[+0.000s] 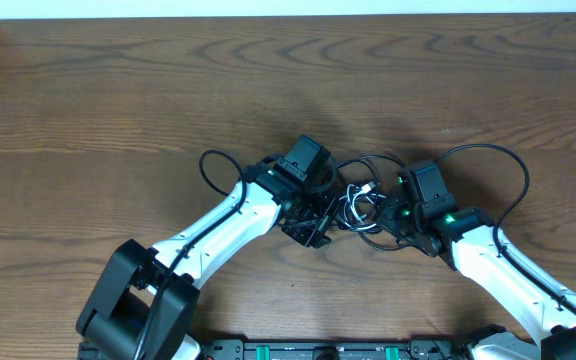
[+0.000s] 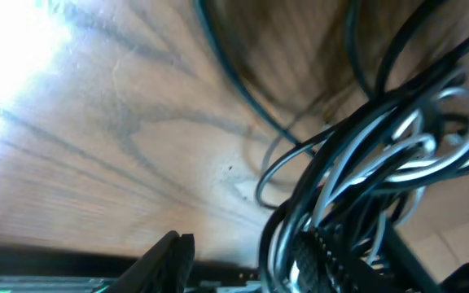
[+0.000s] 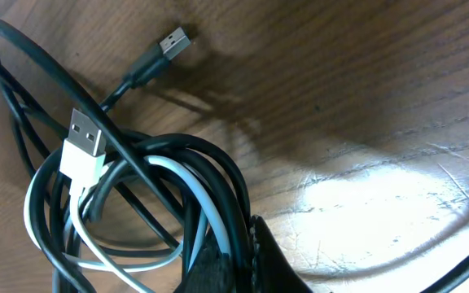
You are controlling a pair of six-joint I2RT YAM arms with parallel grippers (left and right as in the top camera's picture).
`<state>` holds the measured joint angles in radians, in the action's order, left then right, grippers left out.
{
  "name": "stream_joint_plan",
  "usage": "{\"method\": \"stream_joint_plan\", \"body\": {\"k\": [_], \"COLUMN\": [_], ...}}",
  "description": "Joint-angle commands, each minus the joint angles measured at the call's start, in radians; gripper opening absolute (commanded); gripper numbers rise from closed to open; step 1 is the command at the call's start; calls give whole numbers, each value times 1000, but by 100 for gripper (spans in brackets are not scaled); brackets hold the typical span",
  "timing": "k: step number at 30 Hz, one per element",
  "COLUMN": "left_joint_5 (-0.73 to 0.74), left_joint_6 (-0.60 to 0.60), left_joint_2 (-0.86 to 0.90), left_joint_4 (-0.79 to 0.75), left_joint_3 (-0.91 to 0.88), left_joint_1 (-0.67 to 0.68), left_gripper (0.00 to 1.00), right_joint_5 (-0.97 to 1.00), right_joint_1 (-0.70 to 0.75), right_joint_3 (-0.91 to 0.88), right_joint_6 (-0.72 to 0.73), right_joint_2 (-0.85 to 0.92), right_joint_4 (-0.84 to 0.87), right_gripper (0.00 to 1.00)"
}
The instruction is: Untangle cables
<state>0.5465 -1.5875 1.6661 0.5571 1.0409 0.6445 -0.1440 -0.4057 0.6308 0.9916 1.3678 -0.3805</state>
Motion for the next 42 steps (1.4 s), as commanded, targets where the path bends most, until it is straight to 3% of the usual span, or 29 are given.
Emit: {"method": "stream_joint_plan", "body": {"k": [1, 3, 11, 16, 21, 26, 32, 36, 42], "left_joint_5": [-64, -63, -84, -97, -112, -111, -110, -114, -172], "left_joint_6": [-41, -41, -49, -17, 15, -47, -85, -150, -211], "left_joint_2": [-14, -14, -14, -14, -14, -14, -14, -13, -13], "left_joint_4": [-43, -76, -90, 15, 55, 28, 0, 3, 3], "left_joint_3": [12, 12, 10, 10, 10, 10, 10, 10, 10], "left_joint_1": [-1, 5, 58, 56, 53, 55, 69, 103, 140], "left_gripper": [45, 38, 27, 28, 42, 52, 52, 39, 37], "right_joint_5": [-20, -20, -20, -20, -20, -20, -20, -20, -25], "right_joint_1": [1, 1, 1, 1, 1, 1, 1, 1, 1], "right_joint_3": [-5, -5, -5, -5, -5, -5, -5, -5, -5], "right_joint_6": [3, 3, 3, 3, 3, 3, 3, 3, 3], "right_joint_2": [7, 7, 7, 7, 7, 7, 7, 7, 7], "right_joint_4": [-13, -13, -17, -32, -35, -35, -35, -35, -36], "right_gripper": [1, 1, 1, 1, 1, 1, 1, 1, 1]}}
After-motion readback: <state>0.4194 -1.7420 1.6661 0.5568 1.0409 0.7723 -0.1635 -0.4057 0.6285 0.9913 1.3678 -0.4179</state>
